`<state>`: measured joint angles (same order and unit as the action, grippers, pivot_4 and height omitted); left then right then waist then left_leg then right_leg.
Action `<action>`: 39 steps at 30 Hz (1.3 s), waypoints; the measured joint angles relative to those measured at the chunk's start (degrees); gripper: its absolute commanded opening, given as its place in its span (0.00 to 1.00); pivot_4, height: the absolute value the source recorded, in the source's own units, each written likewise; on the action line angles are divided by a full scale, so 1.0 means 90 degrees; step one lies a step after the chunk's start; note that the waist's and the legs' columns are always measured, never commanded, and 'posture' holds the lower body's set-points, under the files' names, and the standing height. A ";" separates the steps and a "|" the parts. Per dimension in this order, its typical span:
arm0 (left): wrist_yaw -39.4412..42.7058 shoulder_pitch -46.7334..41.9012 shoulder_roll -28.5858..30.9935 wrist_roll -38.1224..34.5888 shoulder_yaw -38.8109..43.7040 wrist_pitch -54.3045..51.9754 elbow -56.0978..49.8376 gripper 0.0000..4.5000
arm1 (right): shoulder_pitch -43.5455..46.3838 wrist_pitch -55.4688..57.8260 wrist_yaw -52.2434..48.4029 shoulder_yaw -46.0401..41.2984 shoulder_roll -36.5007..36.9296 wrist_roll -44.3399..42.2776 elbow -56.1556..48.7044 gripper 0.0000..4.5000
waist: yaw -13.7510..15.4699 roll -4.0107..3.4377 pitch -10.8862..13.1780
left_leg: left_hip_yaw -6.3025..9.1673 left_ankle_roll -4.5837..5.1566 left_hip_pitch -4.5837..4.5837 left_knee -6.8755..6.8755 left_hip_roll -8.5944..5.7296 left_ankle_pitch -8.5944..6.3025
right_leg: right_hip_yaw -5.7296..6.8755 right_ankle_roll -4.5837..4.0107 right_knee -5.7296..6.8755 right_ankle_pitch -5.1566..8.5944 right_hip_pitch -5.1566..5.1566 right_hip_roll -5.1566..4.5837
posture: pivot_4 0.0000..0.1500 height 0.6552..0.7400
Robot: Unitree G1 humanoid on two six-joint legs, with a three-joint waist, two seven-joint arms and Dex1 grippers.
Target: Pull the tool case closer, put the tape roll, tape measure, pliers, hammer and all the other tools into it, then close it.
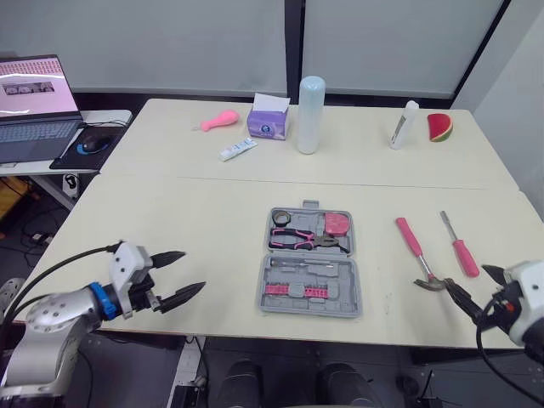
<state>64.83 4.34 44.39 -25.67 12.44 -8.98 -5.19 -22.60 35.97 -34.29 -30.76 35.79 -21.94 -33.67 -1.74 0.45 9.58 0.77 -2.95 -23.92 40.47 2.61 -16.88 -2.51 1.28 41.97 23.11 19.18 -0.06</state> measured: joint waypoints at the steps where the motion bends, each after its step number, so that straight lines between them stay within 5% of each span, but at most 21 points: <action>1: 0.0221 -0.0198 0.0098 -0.0068 -0.0213 -0.0114 -0.0136 1.00 | 0.0194 0.0266 0.0107 0.0158 0.0118 0.0025 0.0026 0.99 | 0.0006 0.0003 0.0001 | 0.0004 0.0000 -0.0002 0.0000 0.0002 0.0000 | 0.0002 0.0000 -0.0001 0.0000 0.0000 0.0002 | 1.00 0.44; 11: 0.1030 -0.1727 0.0155 -0.0666 -0.1185 -0.0945 -0.1244 1.00 | 0.1564 0.1381 0.1049 0.1173 0.0112 0.0348 0.1051 0.99 | 0.0003 0.0003 0.0003 | 0.0001 0.0000 -0.0008 0.0000 0.0000 0.0001 | -0.0003 0.0000 -0.0005 0.0000 0.0004 0.0006 | 1.00 0.44; 23: 0.1079 -0.2183 -0.0085 -0.0666 -0.1571 -0.1077 -0.1384 1.00 | 0.2636 0.0695 0.0976 0.1915 0.0096 0.0846 0.3217 0.99 | 0.0003 0.0001 0.0005 | -0.0004 0.0000 -0.0009 0.0001 0.0000 0.0001 | -0.0007 0.0000 -0.0004 0.0000 0.0007 0.0014 | 1.00 0.44; 26: 0.1087 -0.2186 -0.0092 -0.0646 -0.1618 -0.1059 -0.1378 1.00 | 0.2819 0.0545 0.0946 0.2045 0.0041 0.0894 0.3580 0.87 | 0.0003 0.0001 0.0005 | -0.0002 0.0000 -0.0009 0.0001 0.0002 0.0001 | -0.0006 0.0000 -0.0004 0.0000 0.0008 0.0014 | 1.00 0.44; 31: 0.1080 -0.2198 -0.0093 -0.0634 -0.1626 -0.1053 -0.1375 1.00 | 0.3007 0.0498 0.0930 0.2054 0.0002 0.0901 0.3790 0.51 | 0.0008 0.0000 0.0005 | -0.0002 0.0000 -0.0010 0.0001 0.0001 0.0001 | -0.0005 0.0000 -0.0004 0.0000 0.0007 0.0013 | 1.00 0.44; 39: 0.1065 -0.2221 -0.0096 -0.0622 -0.1638 -0.1052 -0.1352 1.00 | 0.2970 0.0438 0.0915 0.2060 -0.0001 0.0876 0.3786 0.16 | 0.0010 0.0001 0.0005 | -0.0001 0.0000 -0.0010 0.0001 0.0001 0.0001 | -0.0005 0.0000 -0.0004 0.0000 0.0007 0.0012 | 1.00 0.44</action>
<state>74.41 -15.65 43.53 -31.27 -2.30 -18.44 -17.36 4.13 39.91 -26.05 -12.23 35.79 -14.06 0.41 -1.66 0.46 9.62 0.76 -2.95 -24.01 40.48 2.62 -16.87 -2.56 1.28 41.93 23.11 19.24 0.05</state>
